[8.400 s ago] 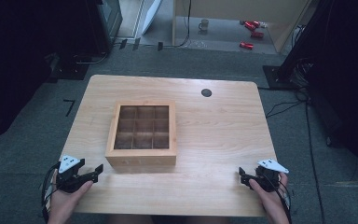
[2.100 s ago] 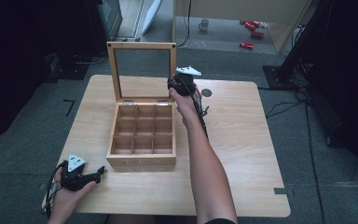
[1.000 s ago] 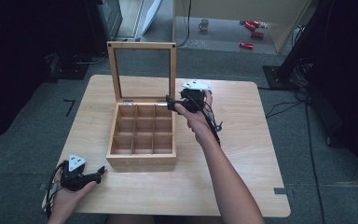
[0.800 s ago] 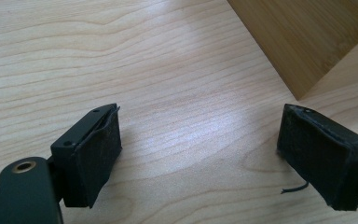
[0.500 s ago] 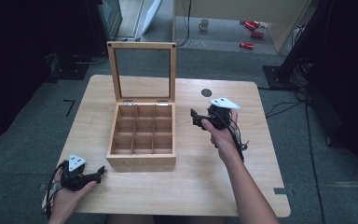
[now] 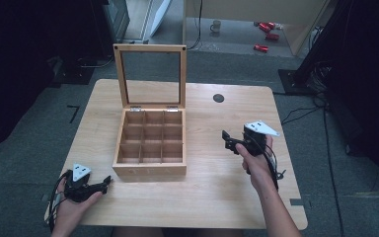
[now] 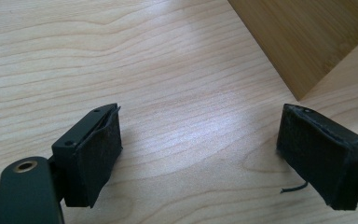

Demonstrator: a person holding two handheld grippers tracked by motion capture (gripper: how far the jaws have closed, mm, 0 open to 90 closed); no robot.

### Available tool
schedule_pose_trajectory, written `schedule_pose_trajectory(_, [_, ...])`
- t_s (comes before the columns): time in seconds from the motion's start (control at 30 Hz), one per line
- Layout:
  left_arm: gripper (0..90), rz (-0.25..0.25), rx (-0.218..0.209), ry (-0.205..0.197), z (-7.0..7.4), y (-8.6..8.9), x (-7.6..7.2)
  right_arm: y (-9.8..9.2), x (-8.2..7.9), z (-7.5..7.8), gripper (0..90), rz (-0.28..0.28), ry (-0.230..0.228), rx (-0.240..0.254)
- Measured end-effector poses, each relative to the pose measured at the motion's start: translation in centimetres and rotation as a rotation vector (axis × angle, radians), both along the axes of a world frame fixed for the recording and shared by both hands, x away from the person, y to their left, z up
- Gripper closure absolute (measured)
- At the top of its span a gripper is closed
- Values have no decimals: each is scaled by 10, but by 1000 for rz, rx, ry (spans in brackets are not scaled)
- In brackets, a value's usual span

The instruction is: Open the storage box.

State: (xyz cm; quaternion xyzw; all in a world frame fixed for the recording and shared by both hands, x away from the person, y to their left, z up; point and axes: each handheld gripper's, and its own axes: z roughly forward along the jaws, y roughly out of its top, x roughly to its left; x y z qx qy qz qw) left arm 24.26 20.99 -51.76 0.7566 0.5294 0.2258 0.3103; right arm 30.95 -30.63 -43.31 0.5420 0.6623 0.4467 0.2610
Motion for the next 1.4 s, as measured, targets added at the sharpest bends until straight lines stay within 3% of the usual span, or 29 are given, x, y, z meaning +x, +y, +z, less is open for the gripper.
schedule_pose_trajectory(0.07, [141, 0, 0, 0, 0, 0, 0, -8, -11, -7, 128, -11, 4, -38])
schedule_pose_trajectory(0.27, [141, 0, 0, 0, 0, 0, 0, -27, -30, -25, 128, -38, 27, -80])
schedule_pose_trajectory(0.83, [144, 4, 0, -1, 0, 0, 0, -86, -85, -63, 128, -146, 112, -91])
schedule_pose_trajectory(1.23, [146, 6, 2, 0, 0, -1, -1, -111, -117, -87, 128, -204, 187, -116])
schedule_pose_trajectory(1.4, [146, 6, 2, -1, 0, -1, -1, -116, -125, -89, 128, -212, 205, -122])
